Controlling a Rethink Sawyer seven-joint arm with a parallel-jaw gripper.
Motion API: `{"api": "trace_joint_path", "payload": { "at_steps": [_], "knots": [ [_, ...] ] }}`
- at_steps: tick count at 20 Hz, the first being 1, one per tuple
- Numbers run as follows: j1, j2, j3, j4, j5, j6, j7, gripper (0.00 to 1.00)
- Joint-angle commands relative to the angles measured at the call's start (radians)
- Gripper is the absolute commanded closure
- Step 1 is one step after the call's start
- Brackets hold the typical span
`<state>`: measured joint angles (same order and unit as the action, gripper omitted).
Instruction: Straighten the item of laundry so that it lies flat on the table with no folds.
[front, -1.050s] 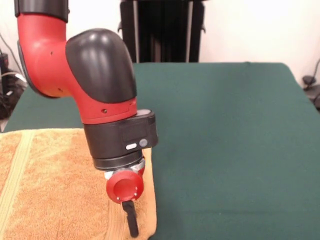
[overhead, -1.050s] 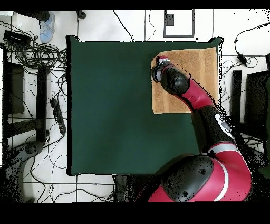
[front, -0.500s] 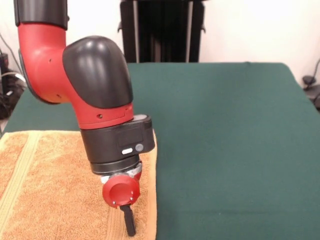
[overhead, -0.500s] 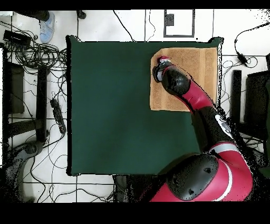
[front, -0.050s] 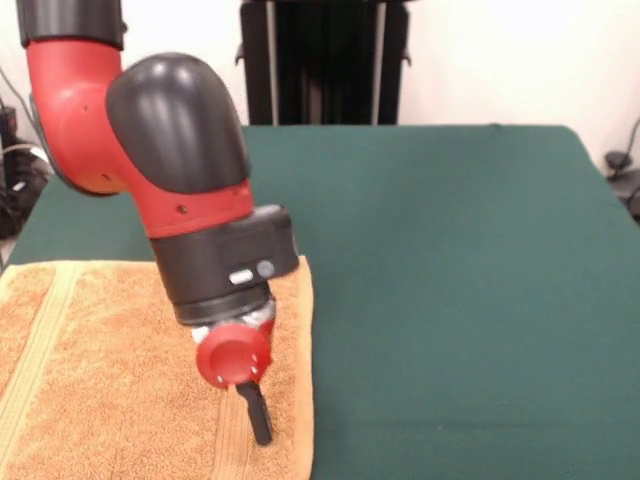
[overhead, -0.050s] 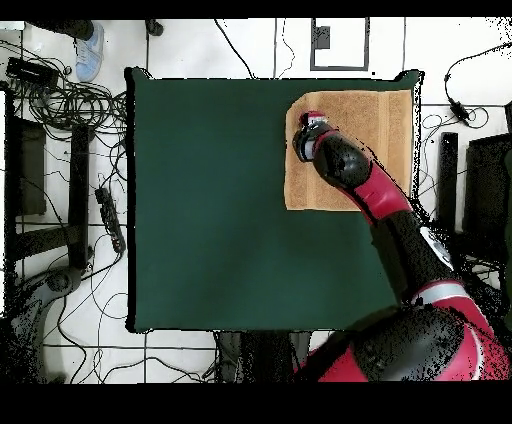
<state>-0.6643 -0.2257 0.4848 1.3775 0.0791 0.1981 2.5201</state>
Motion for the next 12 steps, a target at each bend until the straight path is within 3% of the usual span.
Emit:
{"api": "trace_joint_path", "payload": {
  "at_steps": [1,4,12],
  "knots": [
    [-0.101,-0.103,0.214,0.257,-0.069,0.171,-0.122,1.00],
    [-0.132,-0.139,0.237,0.309,-0.079,0.200,-0.103,1.00],
    [-0.136,-0.169,0.271,0.418,-0.072,0.077,0.020,1.00]
  ]
}}
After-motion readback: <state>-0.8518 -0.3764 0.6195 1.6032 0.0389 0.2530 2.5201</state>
